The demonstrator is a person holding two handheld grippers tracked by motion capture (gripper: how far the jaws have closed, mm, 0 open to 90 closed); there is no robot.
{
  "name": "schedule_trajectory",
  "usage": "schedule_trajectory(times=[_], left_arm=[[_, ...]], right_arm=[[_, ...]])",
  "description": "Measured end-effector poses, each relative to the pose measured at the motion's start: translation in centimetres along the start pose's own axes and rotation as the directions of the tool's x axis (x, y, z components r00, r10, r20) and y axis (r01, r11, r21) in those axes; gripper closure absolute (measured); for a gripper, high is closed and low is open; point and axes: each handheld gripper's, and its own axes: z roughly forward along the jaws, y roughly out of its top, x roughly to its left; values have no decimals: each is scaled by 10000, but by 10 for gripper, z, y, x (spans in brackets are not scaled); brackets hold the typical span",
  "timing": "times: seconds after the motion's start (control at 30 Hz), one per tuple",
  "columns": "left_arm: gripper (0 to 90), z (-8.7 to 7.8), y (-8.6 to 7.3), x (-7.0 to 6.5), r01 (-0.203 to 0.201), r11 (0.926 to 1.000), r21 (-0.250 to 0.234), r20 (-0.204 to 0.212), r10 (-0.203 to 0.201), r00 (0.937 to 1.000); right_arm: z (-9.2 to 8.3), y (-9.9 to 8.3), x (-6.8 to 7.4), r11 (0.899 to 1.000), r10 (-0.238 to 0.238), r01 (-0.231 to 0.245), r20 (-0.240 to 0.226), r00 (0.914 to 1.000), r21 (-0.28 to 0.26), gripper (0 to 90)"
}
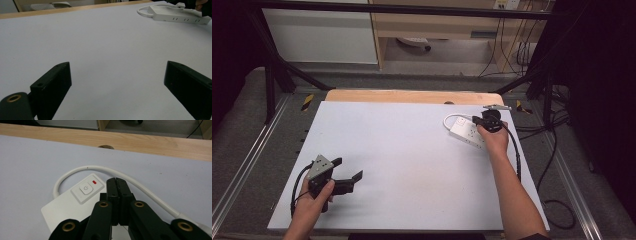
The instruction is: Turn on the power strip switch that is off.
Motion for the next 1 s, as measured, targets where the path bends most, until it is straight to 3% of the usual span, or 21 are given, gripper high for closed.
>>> schedule_trajectory(times=[0.37, 1.0], left_arm=[[76, 0, 0, 0, -59, 10000, 33, 15, 59, 10000], [75, 1, 0, -2, -112, 9999, 58, 97, 112, 9999]], right_arm=[[1, -10, -7, 9994, 335, -335, 109, 9994, -11, 900], [8, -13, 0, 9993, 373, -373, -19, 9993, -62, 900]])
